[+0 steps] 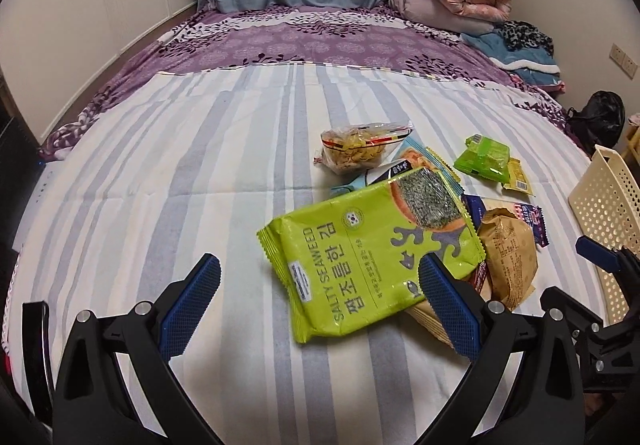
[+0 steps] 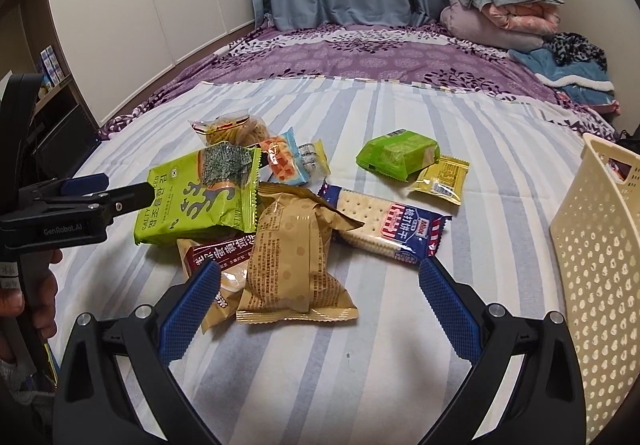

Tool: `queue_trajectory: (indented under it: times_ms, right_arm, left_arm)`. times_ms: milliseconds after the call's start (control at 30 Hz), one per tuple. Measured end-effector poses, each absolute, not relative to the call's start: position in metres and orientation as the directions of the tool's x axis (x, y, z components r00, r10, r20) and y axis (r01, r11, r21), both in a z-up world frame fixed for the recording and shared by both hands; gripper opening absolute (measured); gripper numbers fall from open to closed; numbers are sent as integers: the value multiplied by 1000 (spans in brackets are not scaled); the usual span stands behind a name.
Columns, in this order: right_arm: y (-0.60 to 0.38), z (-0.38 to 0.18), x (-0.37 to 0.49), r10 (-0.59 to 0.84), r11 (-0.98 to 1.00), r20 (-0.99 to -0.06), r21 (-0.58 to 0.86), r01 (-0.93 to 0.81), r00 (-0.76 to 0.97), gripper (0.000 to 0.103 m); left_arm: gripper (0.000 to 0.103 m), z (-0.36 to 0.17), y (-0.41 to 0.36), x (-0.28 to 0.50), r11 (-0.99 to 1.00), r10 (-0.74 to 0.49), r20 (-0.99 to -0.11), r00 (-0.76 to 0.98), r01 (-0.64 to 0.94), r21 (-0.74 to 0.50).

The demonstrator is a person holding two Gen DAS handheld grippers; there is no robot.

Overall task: Organize snacks
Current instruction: 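Move the left tool to the clear zip bag while the right tool approaches the tan pouch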

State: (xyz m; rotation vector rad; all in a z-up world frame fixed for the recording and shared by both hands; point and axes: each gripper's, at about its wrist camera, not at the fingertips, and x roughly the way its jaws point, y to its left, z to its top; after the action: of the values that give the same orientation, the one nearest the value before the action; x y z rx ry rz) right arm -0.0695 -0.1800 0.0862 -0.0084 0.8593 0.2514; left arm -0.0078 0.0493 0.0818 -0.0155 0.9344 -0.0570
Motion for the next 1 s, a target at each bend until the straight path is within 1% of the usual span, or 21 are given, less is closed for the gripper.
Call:
queue_trajectory:
  times_ms: [67,167,267,300,400,433,700,900,1000]
  right_arm:
    - [-176,84,-66,220,968,-756,93,-231,617,98]
    - [-169,81,-62,220,966,-763,86,-242,608,93]
    - [-164,77,-59,218,965,-773,82,-247,595,86]
    - [-164,76,-58,219,965,-777,83,-248,590,82]
    - [-163,73,-54,212,966,-787,77,-248,579,76]
    - [-164,71,-52,214,966,-794,84,-245,570,72]
    - [-160,68,-45,227,963,-802,103,-247,552,71]
    - [-151,67,-43,233,959,-805,95,-268,545,70]
    - [-152,65,-43,233,959,-807,99,-265,542,70]
  left_arm:
    - [101,83,51,1,998,-63,-804,591,47,-43]
    - [101,87,54,20,996,-85,-802,591,51,-69]
    - [101,91,53,40,993,-121,-798,590,60,-106]
    - [101,92,51,47,991,-131,-797,589,68,-113]
    - [101,93,44,65,992,-128,-801,585,82,-99]
    - [101,94,42,70,991,-135,-802,582,90,-102]
    - [101,92,33,102,988,-155,-810,565,107,-114]
    - [101,78,29,125,990,-138,-832,537,93,-104]
    - [101,72,28,133,983,-181,-838,514,100,-151]
